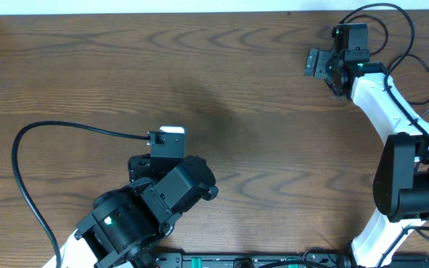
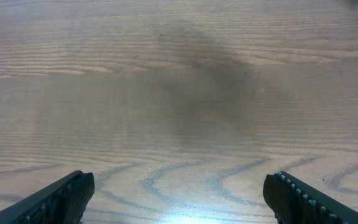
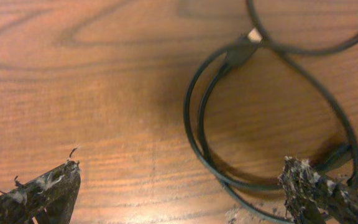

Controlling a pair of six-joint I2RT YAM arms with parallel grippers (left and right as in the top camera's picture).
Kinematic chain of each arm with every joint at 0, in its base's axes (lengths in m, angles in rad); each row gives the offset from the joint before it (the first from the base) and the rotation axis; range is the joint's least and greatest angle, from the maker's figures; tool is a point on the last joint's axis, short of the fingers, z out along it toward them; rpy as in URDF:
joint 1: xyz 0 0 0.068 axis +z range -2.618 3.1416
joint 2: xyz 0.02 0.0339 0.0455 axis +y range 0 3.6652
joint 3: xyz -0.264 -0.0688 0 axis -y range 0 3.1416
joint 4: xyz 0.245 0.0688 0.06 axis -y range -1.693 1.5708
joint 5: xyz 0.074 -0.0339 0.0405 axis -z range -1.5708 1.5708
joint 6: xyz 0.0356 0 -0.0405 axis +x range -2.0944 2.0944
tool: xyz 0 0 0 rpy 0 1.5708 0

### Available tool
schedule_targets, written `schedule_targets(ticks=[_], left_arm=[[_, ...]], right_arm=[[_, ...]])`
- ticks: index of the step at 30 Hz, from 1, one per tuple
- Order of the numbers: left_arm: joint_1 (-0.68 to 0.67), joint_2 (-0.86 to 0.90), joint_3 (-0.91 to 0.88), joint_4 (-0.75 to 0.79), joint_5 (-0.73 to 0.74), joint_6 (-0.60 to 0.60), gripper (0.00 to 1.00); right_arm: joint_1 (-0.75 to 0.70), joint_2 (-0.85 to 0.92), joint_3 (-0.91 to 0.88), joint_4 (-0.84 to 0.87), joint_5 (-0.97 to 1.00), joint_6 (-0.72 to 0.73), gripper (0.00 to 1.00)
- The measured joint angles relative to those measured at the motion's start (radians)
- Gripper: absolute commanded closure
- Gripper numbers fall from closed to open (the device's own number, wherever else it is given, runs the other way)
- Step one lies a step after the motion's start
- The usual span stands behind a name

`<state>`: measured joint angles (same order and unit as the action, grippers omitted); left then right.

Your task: Untangle cables

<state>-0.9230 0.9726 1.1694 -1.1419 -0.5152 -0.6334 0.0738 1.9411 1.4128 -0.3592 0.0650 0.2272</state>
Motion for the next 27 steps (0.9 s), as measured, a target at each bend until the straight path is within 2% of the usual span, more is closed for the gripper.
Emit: schedule_targets(ticks=[19, 27], left_arm=[[0.0, 0.0, 0.0, 0.0, 0.0, 0.0, 0.09], [0.0, 0.0, 0.0, 0.0, 0.0, 0.0, 0.09]], right_arm=[[0.0, 0.0, 0.0, -0.319, -0.047, 0.001, 0.01], [0.0, 0.0, 0.0, -0.369, -0.048, 0.001, 0.01]])
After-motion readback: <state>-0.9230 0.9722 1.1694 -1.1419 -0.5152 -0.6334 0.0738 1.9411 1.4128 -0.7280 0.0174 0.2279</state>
